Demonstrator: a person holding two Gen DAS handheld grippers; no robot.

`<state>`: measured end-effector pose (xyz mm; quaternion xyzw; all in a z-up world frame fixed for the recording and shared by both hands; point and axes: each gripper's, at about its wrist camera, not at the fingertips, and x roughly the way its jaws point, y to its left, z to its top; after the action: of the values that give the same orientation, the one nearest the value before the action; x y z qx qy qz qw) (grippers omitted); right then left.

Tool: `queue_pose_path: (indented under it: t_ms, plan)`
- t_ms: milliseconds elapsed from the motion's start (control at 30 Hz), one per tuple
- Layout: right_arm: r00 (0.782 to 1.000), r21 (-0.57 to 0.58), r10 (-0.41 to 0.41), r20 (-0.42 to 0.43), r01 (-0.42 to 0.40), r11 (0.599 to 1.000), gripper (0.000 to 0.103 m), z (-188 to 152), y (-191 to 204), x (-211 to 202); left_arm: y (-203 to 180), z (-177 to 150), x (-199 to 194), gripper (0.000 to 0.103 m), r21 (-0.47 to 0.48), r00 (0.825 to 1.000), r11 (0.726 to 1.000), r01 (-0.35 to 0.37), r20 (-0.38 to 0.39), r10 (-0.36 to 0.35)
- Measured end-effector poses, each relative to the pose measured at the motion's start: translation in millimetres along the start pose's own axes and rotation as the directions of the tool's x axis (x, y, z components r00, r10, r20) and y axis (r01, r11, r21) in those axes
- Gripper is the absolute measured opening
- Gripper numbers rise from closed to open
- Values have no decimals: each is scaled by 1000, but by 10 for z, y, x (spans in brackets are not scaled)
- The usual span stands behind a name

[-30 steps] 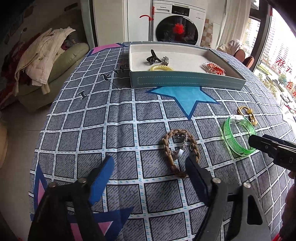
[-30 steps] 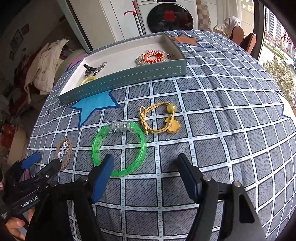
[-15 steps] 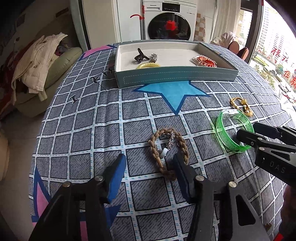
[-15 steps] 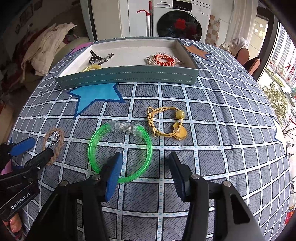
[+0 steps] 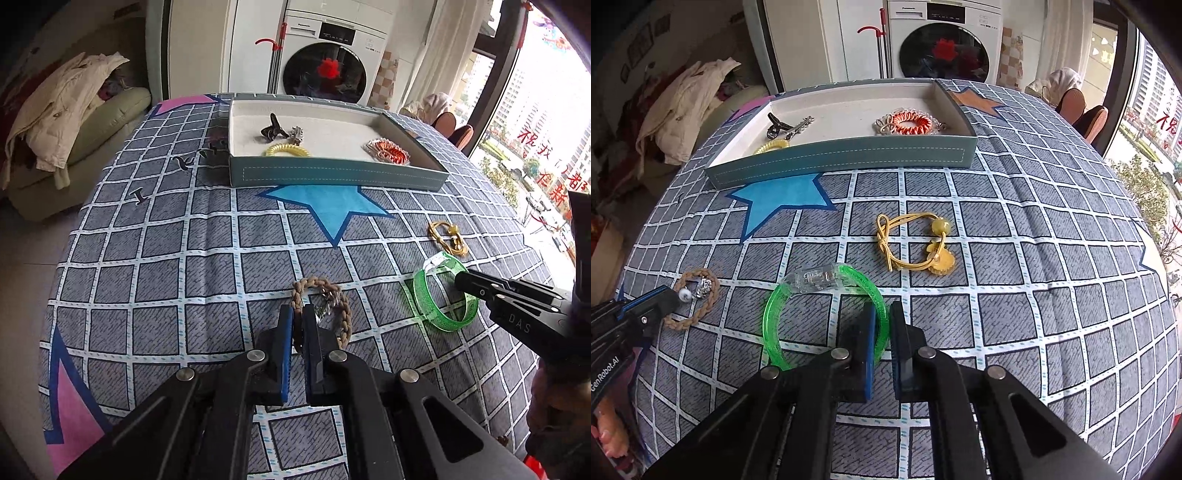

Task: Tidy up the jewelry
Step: 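Grasp the braided brown bracelet with the left gripper while the right grasps the green bangle, then carry the braided bracelet and green bangle with both grippers into the tray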

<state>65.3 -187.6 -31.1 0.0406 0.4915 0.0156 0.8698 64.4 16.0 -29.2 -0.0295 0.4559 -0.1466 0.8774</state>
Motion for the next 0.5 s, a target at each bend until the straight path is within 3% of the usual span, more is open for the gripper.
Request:
queue_pose_path:
  t_ms: [333,500]
  plan:
    - [999,18,19,34,-20,1000,8,59,-45,-105,71,158,-184,25,-40,996,997,68,58,-66]
    - [999,10,33,42,-33,999,8,79,-4,-136,34,233,-223,25,-31,994,997,70,82,-67]
